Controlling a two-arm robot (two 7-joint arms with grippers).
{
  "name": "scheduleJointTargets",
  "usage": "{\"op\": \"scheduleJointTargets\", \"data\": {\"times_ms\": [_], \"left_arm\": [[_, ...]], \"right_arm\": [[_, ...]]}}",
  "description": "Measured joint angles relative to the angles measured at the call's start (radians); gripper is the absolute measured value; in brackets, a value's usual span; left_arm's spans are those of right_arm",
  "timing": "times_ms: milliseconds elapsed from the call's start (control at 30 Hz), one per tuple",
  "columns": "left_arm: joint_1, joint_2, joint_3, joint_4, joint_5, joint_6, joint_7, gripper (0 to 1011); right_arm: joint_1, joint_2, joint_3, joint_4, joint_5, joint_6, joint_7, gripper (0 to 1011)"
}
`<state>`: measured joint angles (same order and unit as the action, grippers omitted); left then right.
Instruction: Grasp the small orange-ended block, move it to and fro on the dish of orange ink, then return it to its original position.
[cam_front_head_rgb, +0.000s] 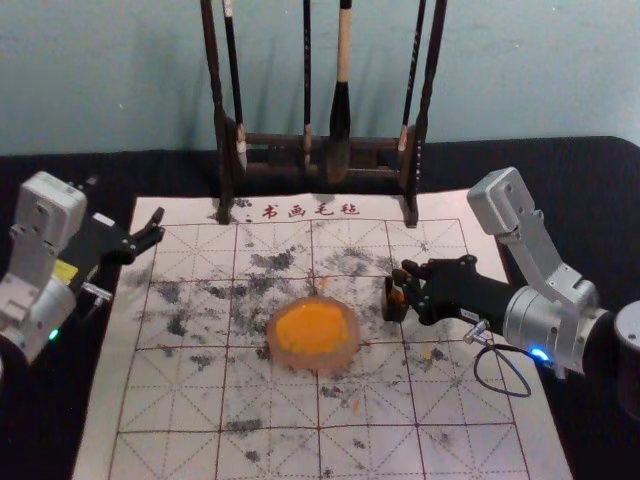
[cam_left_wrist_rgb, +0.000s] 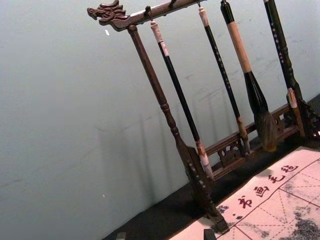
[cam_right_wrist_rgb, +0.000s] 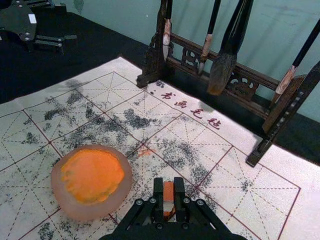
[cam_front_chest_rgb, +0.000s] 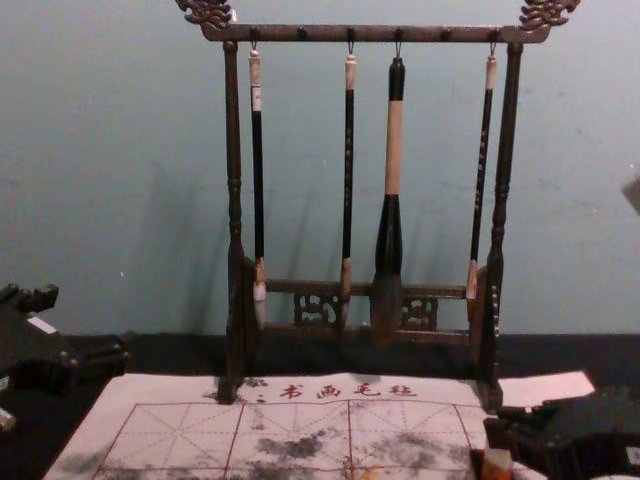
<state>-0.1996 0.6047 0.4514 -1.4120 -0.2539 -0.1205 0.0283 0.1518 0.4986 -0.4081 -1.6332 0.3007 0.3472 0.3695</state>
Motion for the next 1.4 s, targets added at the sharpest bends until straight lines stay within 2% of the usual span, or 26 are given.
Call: {"op": "scheduleJointTargets", "data": {"times_ms": [200,267,300,400,467,600,667,800,833,900,967,1033,1100,1233,1267,1333,1367,1400], "left_arm": [[0.000,0.000,0.000,0.000,0.000,0.000,0.000,1001],[0.000,0.000,0.000,0.000,0.000,0.000,0.000,1001],[0.000,0.000,0.000,0.000,0.000,0.000,0.000,1001],[0.000,0.000,0.000,0.000,0.000,0.000,0.000,1001],[0.000,0.000,0.000,0.000,0.000,0.000,0.000,1001],[0.000,0.000,0.000,0.000,0.000,0.000,0.000,1001],[0.000,0.000,0.000,0.000,0.000,0.000,0.000,1001],[0.000,0.000,0.000,0.000,0.000,0.000,0.000,1001],[0.000,0.000,0.000,0.000,0.000,0.000,0.000,1001],[0.000,0.000,0.000,0.000,0.000,0.000,0.000,1001],[0.000,0.000,0.000,0.000,0.000,0.000,0.000,1001],[0.000,0.000,0.000,0.000,0.000,0.000,0.000,1001],[0.000,0.000,0.000,0.000,0.000,0.000,0.000,1001],[0.000,0.000,0.000,0.000,0.000,0.000,0.000,1001],[0.000,0.000,0.000,0.000,0.000,0.000,0.000,1001],[0.000,0.000,0.000,0.000,0.000,0.000,0.000,1001],[0.000,0.000,0.000,0.000,0.000,0.000,0.000,1001],[0.000,0.000,0.000,0.000,0.000,0.000,0.000,1001]], "right_arm": [[0.000,0.001,0.000,-0.001,0.001,0.000,0.000,234],[0.000,0.001,0.000,-0.001,0.002,0.001,-0.001,334],[0.000,0.001,0.000,-0.001,0.002,0.001,-0.001,334],[0.000,0.001,0.000,-0.002,0.002,0.001,-0.001,453],[0.000,0.001,0.000,-0.002,0.003,0.001,-0.001,484],[0.000,0.002,0.000,-0.002,0.003,0.001,-0.001,627],[0.000,0.002,0.000,-0.002,0.003,0.002,-0.001,733],[0.000,0.002,0.000,-0.002,0.004,0.002,-0.001,807],[0.000,0.002,0.000,-0.002,0.004,0.002,-0.001,863],[0.000,0.002,0.000,-0.002,0.004,0.002,-0.001,912],[0.000,0.002,0.000,-0.002,0.004,0.002,-0.001,927],[-0.004,0.000,0.006,-0.003,0.003,-0.015,-0.001,1002],[-0.009,-0.003,0.012,-0.005,0.000,-0.037,-0.006,1000],[-0.027,-0.017,0.039,-0.018,-0.017,-0.117,-0.033,1000],[-0.038,-0.026,0.059,-0.024,-0.019,-0.157,-0.047,1000],[-0.051,-0.037,0.079,-0.028,-0.023,-0.201,-0.065,1000],[-0.064,-0.048,0.098,-0.029,-0.032,-0.246,-0.088,1000],[-0.069,-0.053,0.106,-0.028,-0.038,-0.263,-0.098,1000]]}}
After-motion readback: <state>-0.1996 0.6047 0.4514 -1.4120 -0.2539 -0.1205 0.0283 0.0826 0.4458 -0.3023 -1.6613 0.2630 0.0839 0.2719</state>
